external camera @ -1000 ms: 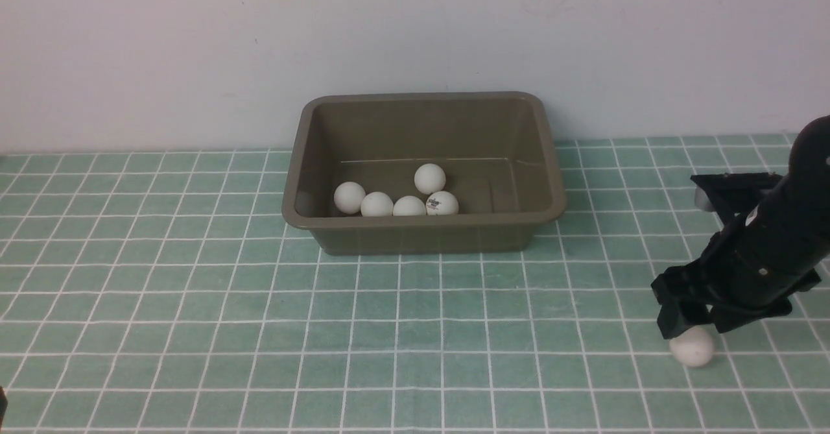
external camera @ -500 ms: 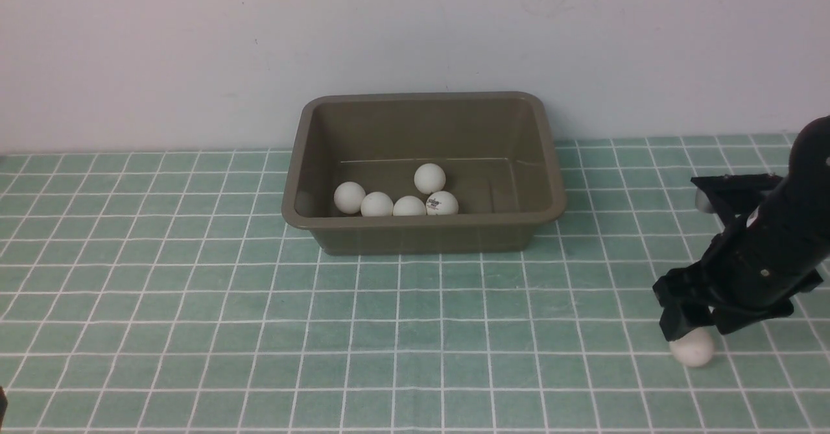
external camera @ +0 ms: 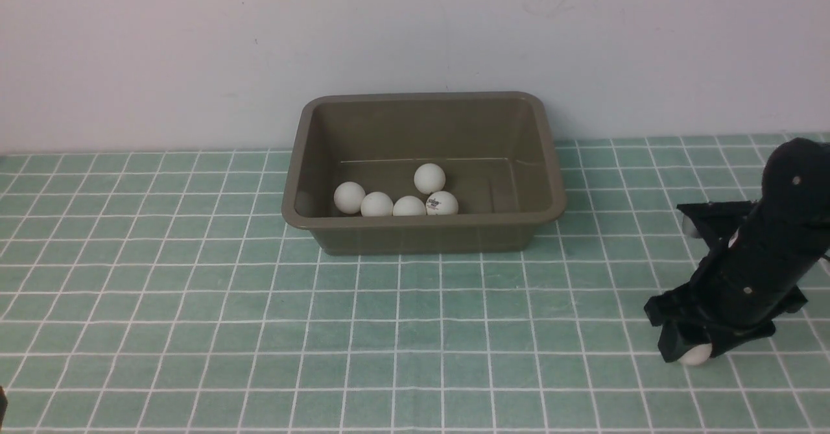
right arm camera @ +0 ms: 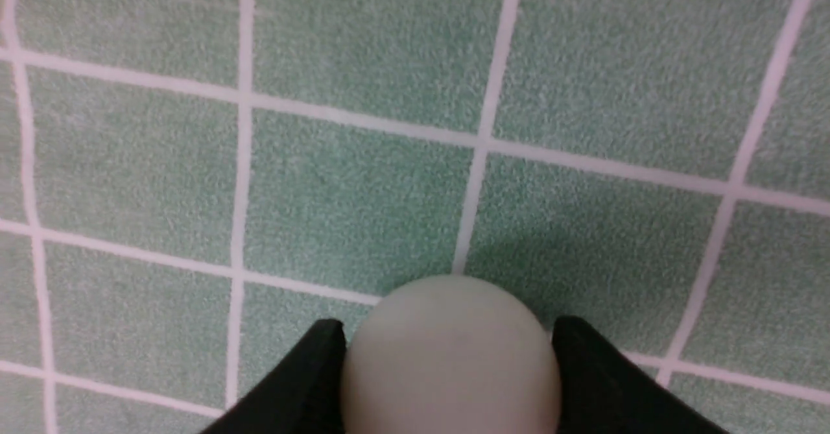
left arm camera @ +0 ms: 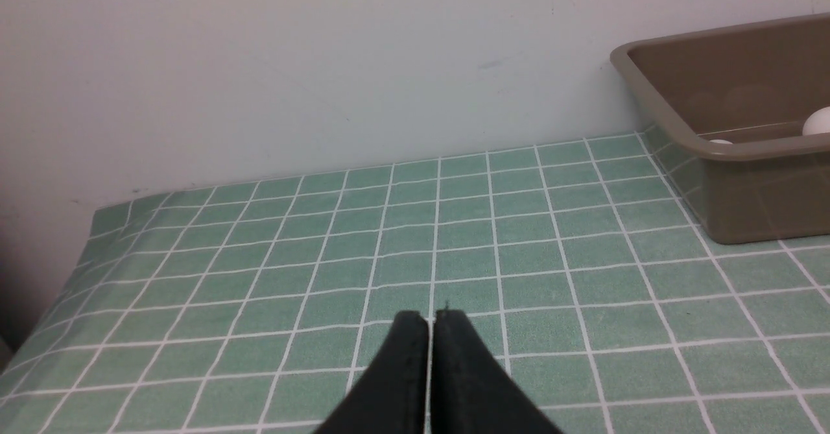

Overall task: Put the table tennis balls in the box on the green coffee tablecloth.
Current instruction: 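Reach for and grasp a ping pong ball on the table, then release the ping pong ball into the bin and lift the gripper away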

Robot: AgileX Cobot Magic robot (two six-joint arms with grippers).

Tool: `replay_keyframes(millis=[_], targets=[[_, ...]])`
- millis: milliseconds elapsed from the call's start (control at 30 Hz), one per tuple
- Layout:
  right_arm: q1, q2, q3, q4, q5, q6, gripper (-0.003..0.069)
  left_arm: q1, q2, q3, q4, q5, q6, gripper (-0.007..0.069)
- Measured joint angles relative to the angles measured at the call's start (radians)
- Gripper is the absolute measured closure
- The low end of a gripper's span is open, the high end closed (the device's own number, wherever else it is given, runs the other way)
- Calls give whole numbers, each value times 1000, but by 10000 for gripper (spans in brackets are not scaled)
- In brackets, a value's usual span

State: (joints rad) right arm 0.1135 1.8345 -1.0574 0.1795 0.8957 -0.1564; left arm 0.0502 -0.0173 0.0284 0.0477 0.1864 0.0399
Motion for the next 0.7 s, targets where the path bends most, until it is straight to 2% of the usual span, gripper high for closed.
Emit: replay_keyframes(millis=[100,200,333,433,700], targets=[[0,-9,-96,44,78,-28,295,0,0,0,0,0,0,632],[0,-12,-245,142,144,-81,295,0,0,0,0,0,0,632],[18,-10,-420,283,135,-175,295,0,0,0,0,0,0,632],[50,8,-529,332,119,-226,295,0,0,0,0,0,0,632],[180,189,-793,316,122,-260,295,0,0,0,0,0,0,632]])
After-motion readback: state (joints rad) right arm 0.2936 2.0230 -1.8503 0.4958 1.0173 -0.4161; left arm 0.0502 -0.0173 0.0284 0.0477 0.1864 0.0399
